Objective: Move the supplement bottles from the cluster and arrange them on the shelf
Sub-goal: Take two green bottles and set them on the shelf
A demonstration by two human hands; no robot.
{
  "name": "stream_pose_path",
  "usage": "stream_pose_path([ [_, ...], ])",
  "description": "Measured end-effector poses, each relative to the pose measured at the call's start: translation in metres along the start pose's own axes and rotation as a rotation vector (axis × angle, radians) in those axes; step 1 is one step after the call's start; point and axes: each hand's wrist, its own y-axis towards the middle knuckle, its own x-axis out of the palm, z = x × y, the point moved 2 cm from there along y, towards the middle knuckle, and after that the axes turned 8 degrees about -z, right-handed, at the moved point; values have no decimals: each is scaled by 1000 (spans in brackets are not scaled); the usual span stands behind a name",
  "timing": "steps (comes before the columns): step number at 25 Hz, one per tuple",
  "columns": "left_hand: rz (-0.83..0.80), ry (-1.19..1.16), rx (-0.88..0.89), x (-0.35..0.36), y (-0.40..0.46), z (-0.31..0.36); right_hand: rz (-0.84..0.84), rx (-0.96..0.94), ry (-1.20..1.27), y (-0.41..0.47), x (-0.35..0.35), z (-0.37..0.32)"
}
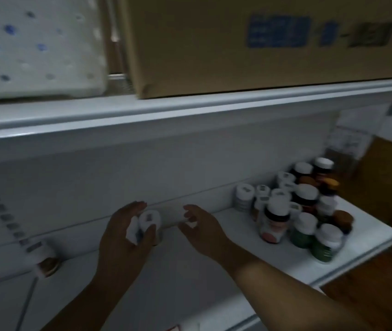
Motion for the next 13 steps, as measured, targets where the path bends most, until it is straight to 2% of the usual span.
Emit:
stream_pose_path([
  [2, -105, -149, 12, 35, 9, 21, 94, -1, -3, -29, -28, 2],
  [5, -367, -341, -79, 110, 12, 31, 216, 81, -26, -78, -69, 25],
  [7, -497, -323, -137, 152, 8, 40, 365, 170, -38, -108, -100, 51],
  [9, -574, -256, -96, 187, 3, 54, 552, 296, -12, -131, -131, 79],
  [10, -595, -211, -15, 201, 3, 66, 648, 340, 26, -142, -144, 93],
  [11, -598, -154, 150, 213, 5, 81, 719, 380, 65, -151, -156, 105],
  [13, -592, 48, 562, 239, 16, 114, 767, 469, 110, -162, -170, 127],
])
